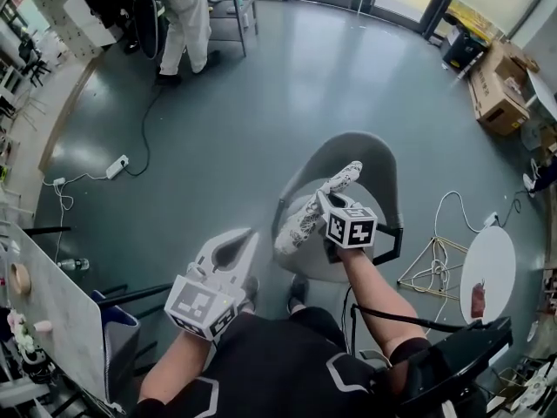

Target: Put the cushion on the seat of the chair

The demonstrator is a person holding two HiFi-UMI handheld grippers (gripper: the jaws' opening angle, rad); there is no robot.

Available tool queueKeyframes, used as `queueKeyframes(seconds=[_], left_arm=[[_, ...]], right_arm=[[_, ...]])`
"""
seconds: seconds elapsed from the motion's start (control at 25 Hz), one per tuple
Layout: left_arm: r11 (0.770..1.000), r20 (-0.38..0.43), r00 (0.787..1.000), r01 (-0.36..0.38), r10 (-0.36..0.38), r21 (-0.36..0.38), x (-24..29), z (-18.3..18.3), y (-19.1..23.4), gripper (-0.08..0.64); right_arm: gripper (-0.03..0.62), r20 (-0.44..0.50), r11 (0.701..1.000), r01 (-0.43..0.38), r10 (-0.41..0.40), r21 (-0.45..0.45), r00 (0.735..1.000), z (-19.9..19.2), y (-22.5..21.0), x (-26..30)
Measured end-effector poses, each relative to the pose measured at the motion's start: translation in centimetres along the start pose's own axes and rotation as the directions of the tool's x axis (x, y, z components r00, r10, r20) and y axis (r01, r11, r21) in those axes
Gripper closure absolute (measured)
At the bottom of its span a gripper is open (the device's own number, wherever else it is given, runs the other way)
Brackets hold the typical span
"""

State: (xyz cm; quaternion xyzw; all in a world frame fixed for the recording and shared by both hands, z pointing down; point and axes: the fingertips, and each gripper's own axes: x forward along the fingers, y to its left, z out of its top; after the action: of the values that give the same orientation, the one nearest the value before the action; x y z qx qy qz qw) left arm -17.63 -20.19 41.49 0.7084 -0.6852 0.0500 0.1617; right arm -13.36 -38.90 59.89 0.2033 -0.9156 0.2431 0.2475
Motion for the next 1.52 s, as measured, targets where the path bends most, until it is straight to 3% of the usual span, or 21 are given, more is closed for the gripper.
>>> queueKeyframes(seconds=[0.28,0.56,0.72,0.92,1.08,1.32,1.52], left_arm=[[0.999,-0.037,0.999,-0.028,0.027,-0.026,0.4,-1.7,0.0,0.552],[0.999,-0.104,0.995,-0.007,0.004,-0.034,2.4,-4.2,-1.1,0.552],[0.999,-0.148,0.988,0.031,-0.036,-0.038,3.7,-5.6,-2.2,0.552],[0.997,-0.196,0.977,0.076,-0.08,-0.026,5.3,-6.5,-3.5,0.552],[0.995,-0.185,0.978,0.098,-0.099,-0.012,6.6,-6.9,-4.3,0.552],[0.991,-0.214,0.968,0.122,-0.131,-0.056,7.9,-8.0,-5.3,0.552],[0.99,-0.221,0.965,0.134,-0.138,-0.034,8.2,-9.2,-5.1,0.552]], right_arm=[[0.565,-0.025,0.999,-0.047,0.047,-0.007,0.999,-1.9,-0.7,2.4],[0.565,-0.026,0.998,-0.059,0.059,-0.005,0.998,-6.8,-5.7,1.9],[0.565,-0.078,0.997,0.039,-0.034,0.067,0.996,-10.9,-10.2,0.6],[0.564,-0.148,0.972,0.162,-0.137,0.171,0.98,-16.1,-14.9,-1.4],[0.563,-0.192,0.946,0.216,-0.171,0.24,0.966,-19.8,-17.3,-2.1],[0.562,-0.271,0.921,0.288,-0.217,0.261,0.938,-24.0,-18.7,-2.7],[0.563,-0.31,0.859,0.371,-0.268,0.352,0.912,-27.1,-20.5,-3.0]])
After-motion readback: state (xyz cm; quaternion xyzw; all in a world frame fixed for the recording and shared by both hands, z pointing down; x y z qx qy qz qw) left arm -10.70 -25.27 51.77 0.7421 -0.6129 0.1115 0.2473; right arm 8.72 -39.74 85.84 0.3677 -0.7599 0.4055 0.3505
